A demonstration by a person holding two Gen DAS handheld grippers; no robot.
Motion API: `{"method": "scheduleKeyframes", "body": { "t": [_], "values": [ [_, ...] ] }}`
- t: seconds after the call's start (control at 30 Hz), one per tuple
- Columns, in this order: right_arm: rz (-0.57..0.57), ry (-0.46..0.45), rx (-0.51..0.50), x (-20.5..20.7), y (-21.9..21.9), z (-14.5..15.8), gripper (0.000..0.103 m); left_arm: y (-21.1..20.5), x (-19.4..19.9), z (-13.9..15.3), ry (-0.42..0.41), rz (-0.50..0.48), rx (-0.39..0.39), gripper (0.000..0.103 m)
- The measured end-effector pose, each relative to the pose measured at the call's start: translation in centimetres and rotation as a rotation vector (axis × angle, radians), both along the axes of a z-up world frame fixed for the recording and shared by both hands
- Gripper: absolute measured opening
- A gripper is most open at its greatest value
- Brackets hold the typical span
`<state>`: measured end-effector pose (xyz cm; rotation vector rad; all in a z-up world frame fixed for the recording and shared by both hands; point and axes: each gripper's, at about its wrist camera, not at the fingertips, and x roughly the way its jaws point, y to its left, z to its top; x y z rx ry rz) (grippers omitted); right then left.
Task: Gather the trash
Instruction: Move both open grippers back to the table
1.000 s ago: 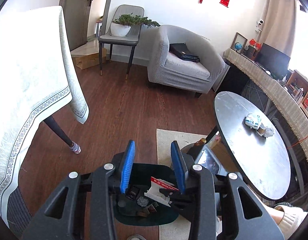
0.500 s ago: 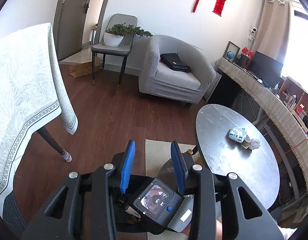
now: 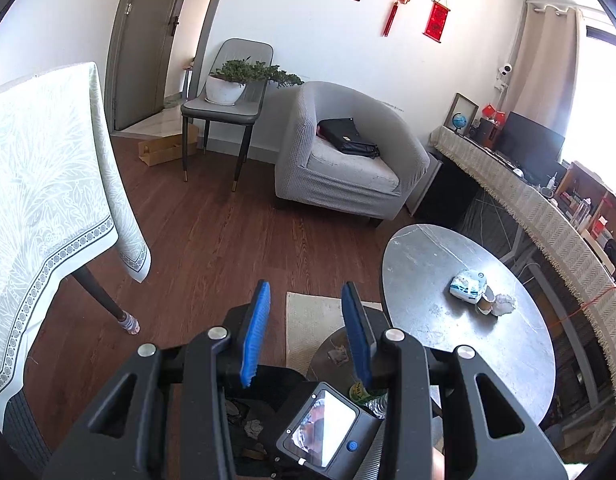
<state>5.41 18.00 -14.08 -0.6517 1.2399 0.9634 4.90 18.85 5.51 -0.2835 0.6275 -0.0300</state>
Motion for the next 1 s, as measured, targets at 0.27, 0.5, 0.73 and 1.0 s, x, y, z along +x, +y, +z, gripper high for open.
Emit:
{"method": "scheduleKeyframes", "body": {
  "t": [0.27,0.5,0.73,1.0],
  "values": [
    [0.026,-0.009,0.150,-1.3,-0.6,6.1,0.049,-0.2,0.6,0.0,0.007,0.023,0.041,0.039],
    [-0.008,-0.061,0.243,-1.7,-3.6,11.4,0.049,-0.7,1.1,0.1,0.006,0.020,0.037,0.039],
    [-0.093,-0.119,0.289,-0.5,-8.2,14.3,0.049,-2.8,2.1,0.3,0.002,-0.006,0.038,0.040],
    [-0.210,-0.185,0.337,1.3,-13.9,16.6,0.049,-6.4,3.8,0.1,0.011,-0.058,0.057,0.041]
  ]
}}
